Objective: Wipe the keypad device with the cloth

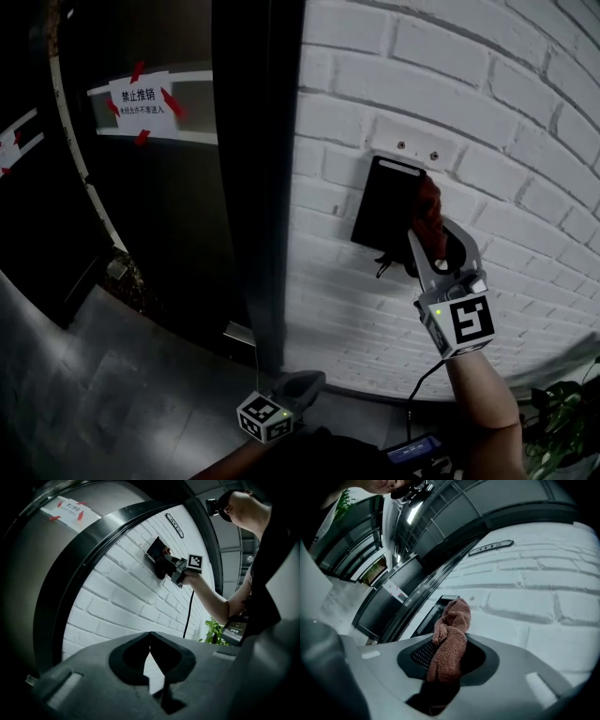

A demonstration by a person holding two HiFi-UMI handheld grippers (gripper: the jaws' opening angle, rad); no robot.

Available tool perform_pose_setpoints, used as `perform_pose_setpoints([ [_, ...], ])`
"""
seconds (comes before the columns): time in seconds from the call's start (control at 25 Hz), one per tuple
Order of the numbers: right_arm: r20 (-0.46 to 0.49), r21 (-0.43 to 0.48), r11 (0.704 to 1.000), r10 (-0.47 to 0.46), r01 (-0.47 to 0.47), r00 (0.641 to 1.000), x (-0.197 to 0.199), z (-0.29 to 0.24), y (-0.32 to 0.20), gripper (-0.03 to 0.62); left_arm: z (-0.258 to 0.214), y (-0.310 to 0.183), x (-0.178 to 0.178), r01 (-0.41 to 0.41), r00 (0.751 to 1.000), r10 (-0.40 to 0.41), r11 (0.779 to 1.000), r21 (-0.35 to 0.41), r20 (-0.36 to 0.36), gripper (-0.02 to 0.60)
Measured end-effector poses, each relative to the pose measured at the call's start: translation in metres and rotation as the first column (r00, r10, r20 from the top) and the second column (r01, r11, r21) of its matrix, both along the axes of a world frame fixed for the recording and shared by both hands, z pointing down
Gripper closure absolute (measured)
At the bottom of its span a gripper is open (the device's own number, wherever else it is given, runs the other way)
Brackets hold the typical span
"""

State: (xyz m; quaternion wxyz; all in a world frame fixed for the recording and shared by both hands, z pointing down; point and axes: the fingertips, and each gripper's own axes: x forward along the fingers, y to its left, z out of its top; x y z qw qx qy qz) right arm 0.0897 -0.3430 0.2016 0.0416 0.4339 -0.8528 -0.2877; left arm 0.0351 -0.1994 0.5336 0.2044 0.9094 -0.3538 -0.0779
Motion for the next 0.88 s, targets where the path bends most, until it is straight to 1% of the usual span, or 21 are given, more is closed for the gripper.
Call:
perform_pose_setpoints([
  [0.08,-0.019,-0.103,0.995,-0.010,0.008,1.000,0.002,0.040,-0.002,0.490,0.006,0.001,-0.004,0.009,1.000,-0.009,1.000,-0.018,0.001,0.577],
  [0.16,-0.036,-0.226,0.974,-0.034,0.025,0.999,0.003,0.079,-0.006,0.485,0.010,0.001,-0.005,0.012,1.000,-0.012,0.999,-0.030,0.002,0.577],
  [0.2,-0.043,-0.270,0.962,-0.051,0.038,0.998,0.003,0.092,-0.006,0.474,0.010,0.001,-0.004,0.010,1.000,-0.010,0.999,-0.032,0.003,0.577],
  [0.24,-0.045,-0.284,0.958,-0.066,0.051,0.997,0.003,0.094,-0.003,0.474,0.010,0.001,-0.002,0.005,1.000,-0.005,0.999,-0.031,0.005,0.577],
  [0.28,-0.039,-0.261,0.963,-0.076,0.063,0.996,0.002,0.086,0.005,0.473,0.010,0.001,-0.001,0.000,1.000,0.000,1.000,-0.030,0.008,0.577],
  [0.32,-0.028,-0.204,0.976,-0.080,0.072,0.996,0.002,0.067,0.015,0.473,0.009,0.001,0.000,-0.004,1.000,0.005,1.000,-0.028,0.010,0.577],
  [0.36,-0.021,-0.122,0.990,-0.072,0.069,0.997,0.004,0.041,0.025,0.471,0.009,0.000,0.000,-0.007,1.000,0.007,1.000,-0.026,0.010,0.577],
  [0.4,-0.029,-0.020,0.999,-0.049,0.049,0.998,0.007,0.012,0.033,0.471,0.009,0.000,0.001,-0.008,1.000,0.008,1.000,-0.025,0.009,0.577],
  [0.44,-0.056,0.099,0.995,-0.012,0.018,0.998,0.011,-0.018,0.040,0.471,0.009,-0.001,0.001,-0.007,1.000,0.008,1.000,-0.025,0.008,0.577],
  [0.48,-0.095,0.226,0.974,0.032,-0.010,0.995,0.013,-0.047,0.044,0.470,0.009,-0.002,0.002,-0.007,1.000,0.008,1.000,-0.024,0.007,0.577],
  [0.52,-0.142,0.342,0.939,0.076,-0.023,0.987,0.011,-0.073,0.048,0.470,0.010,-0.002,0.003,-0.009,1.000,0.009,1.000,-0.023,0.007,0.577],
  [0.56,-0.196,0.426,0.904,0.114,-0.021,0.974,0.004,-0.094,0.049,0.470,0.010,-0.002,0.005,-0.011,1.000,0.011,1.000,-0.022,0.007,0.577],
  [0.6,-0.260,0.461,0.887,0.140,-0.004,0.955,-0.005,-0.106,0.046,0.470,0.011,-0.001,0.006,-0.014,1.000,0.014,1.000,-0.022,0.007,0.577],
  [0.64,-0.336,0.446,0.895,0.150,0.017,0.930,-0.017,-0.108,0.038,0.470,0.011,0.000,0.007,-0.015,1.000,0.015,1.000,-0.023,0.007,0.577],
  [0.72,-0.497,0.345,0.938,0.140,0.047,0.857,-0.040,-0.095,0.020,0.470,0.012,0.002,0.005,-0.011,1.000,0.011,1.000,-0.024,0.005,0.577],
  [0.76,-0.558,0.319,0.946,0.136,0.060,0.819,-0.052,-0.090,0.014,0.470,0.012,0.003,0.003,-0.006,1.000,0.006,1.000,-0.026,0.004,0.577],
  [0.8,-0.601,0.320,0.945,0.143,0.072,0.787,-0.062,-0.088,0.011,0.470,0.012,0.004,0.000,0.000,1.000,0.000,1.000,-0.027,0.002,0.577],
  [0.88,-0.662,0.353,0.932,0.185,0.084,0.726,-0.082,-0.089,0.008,0.470,0.013,0.005,-0.005,0.011,1.000,-0.011,0.999,-0.032,-0.001,0.577],
])
